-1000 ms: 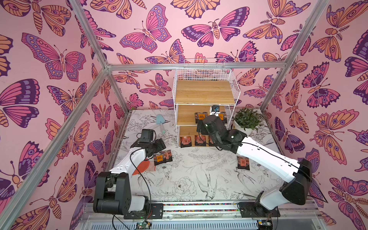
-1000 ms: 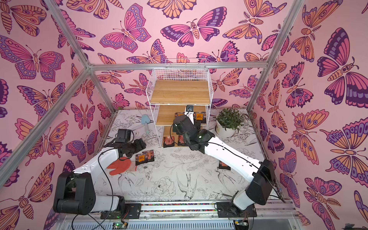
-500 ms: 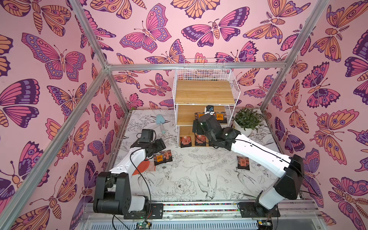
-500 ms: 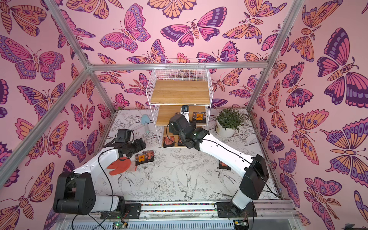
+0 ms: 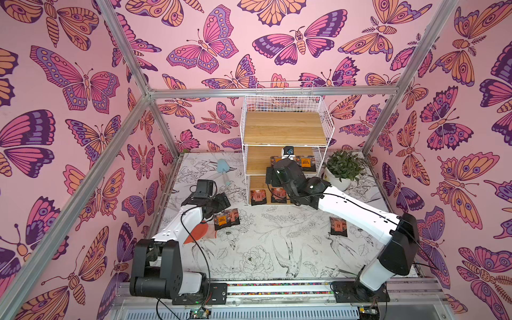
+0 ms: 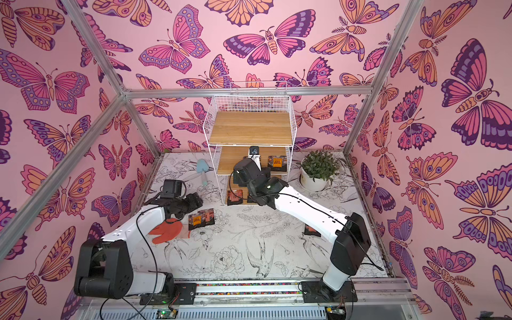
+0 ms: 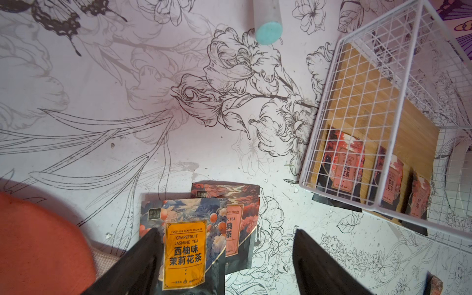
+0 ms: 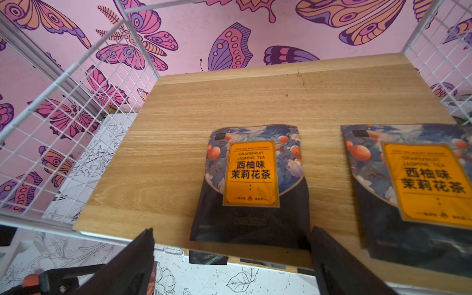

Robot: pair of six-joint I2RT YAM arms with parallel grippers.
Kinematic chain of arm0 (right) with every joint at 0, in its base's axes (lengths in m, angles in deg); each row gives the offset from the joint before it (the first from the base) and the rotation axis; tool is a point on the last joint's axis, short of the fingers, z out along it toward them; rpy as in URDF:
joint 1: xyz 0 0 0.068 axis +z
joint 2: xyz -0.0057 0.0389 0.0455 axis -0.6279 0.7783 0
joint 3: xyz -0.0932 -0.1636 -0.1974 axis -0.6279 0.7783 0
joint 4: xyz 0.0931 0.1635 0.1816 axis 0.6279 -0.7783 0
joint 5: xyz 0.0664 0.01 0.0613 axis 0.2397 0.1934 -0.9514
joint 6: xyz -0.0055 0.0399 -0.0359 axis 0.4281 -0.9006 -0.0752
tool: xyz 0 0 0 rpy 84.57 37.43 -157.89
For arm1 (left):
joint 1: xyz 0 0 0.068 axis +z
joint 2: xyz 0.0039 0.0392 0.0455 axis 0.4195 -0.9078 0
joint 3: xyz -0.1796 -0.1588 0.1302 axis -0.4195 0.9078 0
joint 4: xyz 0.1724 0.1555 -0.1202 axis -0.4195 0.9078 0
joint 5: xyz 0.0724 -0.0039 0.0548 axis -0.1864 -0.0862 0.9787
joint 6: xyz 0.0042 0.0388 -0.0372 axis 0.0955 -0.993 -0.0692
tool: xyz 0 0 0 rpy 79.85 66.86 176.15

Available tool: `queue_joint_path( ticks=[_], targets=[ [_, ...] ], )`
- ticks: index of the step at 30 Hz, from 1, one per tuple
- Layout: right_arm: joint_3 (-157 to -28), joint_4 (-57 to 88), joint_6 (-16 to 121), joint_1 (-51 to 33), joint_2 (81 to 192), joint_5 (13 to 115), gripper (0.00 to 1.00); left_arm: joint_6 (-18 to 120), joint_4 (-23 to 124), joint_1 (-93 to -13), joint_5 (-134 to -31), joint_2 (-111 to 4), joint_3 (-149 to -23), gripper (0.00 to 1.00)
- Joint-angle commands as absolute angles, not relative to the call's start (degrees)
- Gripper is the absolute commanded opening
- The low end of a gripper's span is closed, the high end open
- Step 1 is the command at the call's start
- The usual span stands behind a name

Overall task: Remove the tea bags from the shelf
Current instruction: Pick up the tea bag from the shelf.

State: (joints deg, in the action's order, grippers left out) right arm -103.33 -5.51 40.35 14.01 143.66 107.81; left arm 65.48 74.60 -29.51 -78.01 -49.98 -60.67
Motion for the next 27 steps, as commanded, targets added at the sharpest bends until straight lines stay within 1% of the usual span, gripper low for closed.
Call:
queue_joint_path(
  ticks=[1, 9, 19, 27],
  targets=[
    [-102.86, -3.65, 43.19, 14.36, 144.62, 110.71, 0.97, 64.82, 73.85, -28.94, -77.56, -49.41, -60.59, 0.83],
    [-101.12, -2.89, 44.67, 14.63, 144.41, 114.16, 0.97, 64.76, 73.6, -28.95, -77.9, -49.18, -60.32, 0.82],
    [-101.12, -0.33, 47.52, 14.63, 146.72, 112.64, 0.97, 64.98, 73.81, -28.98, -77.47, -48.28, -59.88, 0.82],
    [-100.49, 0.23, 48.15, 14.54, 147.41, 114.78, 0.98, 64.96, 73.77, -28.93, -77.33, -48.18, -59.8, 0.82]
  ],
)
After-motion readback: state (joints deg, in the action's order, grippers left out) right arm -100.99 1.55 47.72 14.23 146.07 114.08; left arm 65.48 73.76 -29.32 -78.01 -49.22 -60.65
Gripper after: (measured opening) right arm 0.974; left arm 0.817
